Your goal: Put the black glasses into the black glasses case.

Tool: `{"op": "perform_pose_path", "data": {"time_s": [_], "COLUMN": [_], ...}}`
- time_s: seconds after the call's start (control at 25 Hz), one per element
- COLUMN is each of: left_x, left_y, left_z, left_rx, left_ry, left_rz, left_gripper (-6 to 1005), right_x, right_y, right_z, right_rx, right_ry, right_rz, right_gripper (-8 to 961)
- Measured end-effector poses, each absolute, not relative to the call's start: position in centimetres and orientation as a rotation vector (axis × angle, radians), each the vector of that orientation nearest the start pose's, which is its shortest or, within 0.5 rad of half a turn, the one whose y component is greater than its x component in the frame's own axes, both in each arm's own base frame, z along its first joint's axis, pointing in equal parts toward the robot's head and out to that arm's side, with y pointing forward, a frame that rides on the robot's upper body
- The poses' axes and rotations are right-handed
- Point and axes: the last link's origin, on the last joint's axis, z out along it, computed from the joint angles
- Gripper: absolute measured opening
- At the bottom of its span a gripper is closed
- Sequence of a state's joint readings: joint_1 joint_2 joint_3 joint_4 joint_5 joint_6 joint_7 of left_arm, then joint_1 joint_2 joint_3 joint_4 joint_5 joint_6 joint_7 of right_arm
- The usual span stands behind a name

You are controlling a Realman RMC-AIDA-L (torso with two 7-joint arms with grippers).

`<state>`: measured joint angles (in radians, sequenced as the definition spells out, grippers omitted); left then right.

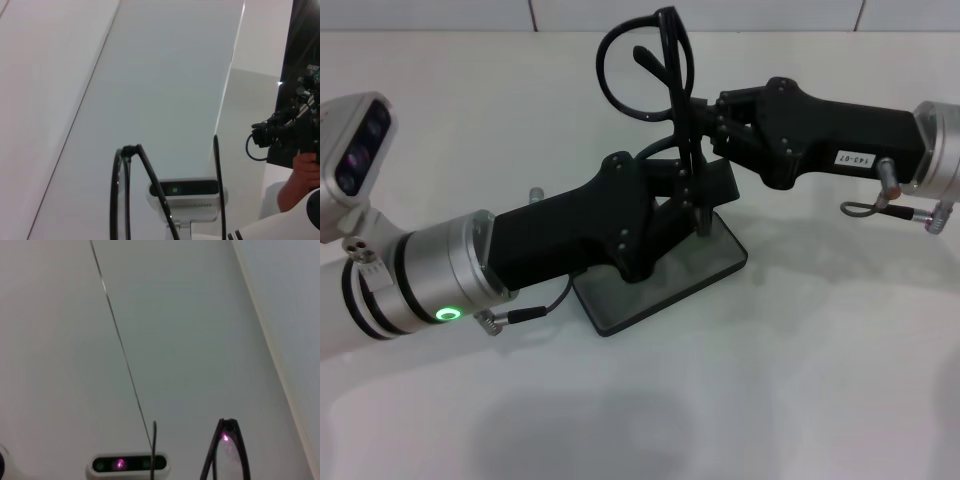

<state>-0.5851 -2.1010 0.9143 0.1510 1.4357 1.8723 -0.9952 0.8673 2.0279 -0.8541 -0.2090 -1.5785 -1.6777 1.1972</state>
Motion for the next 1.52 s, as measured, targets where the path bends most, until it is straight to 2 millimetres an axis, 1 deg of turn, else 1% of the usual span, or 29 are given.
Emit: {"op": "perform_pose_path", "data": {"time_s": [0.32,1.08,1.52], "left_x": [-20.1,-20.6,-20.7], "left_y": [27.5,27.7,27.9], "left_z": [-4.2,-3.1,-2.9], "left_rx": [-2.592,-2.517,-2.495], "left_ry": [-0.449,-0.441,-0.395], "left_rz": [-1.631,-1.655,-1.646], "left_gripper": [39,40,40], "right_x": [14.2,15.6,15.7], "right_y": [35.7,35.4,35.1], "right_z": [-3.3,-3.5,-3.6], "right_rx": [-2.866,-2.837,-2.85], "right_ry": [0.328,0.296,0.275], "right_rz": [1.3,1.242,1.241], "right_gripper": [36,36,35]}}
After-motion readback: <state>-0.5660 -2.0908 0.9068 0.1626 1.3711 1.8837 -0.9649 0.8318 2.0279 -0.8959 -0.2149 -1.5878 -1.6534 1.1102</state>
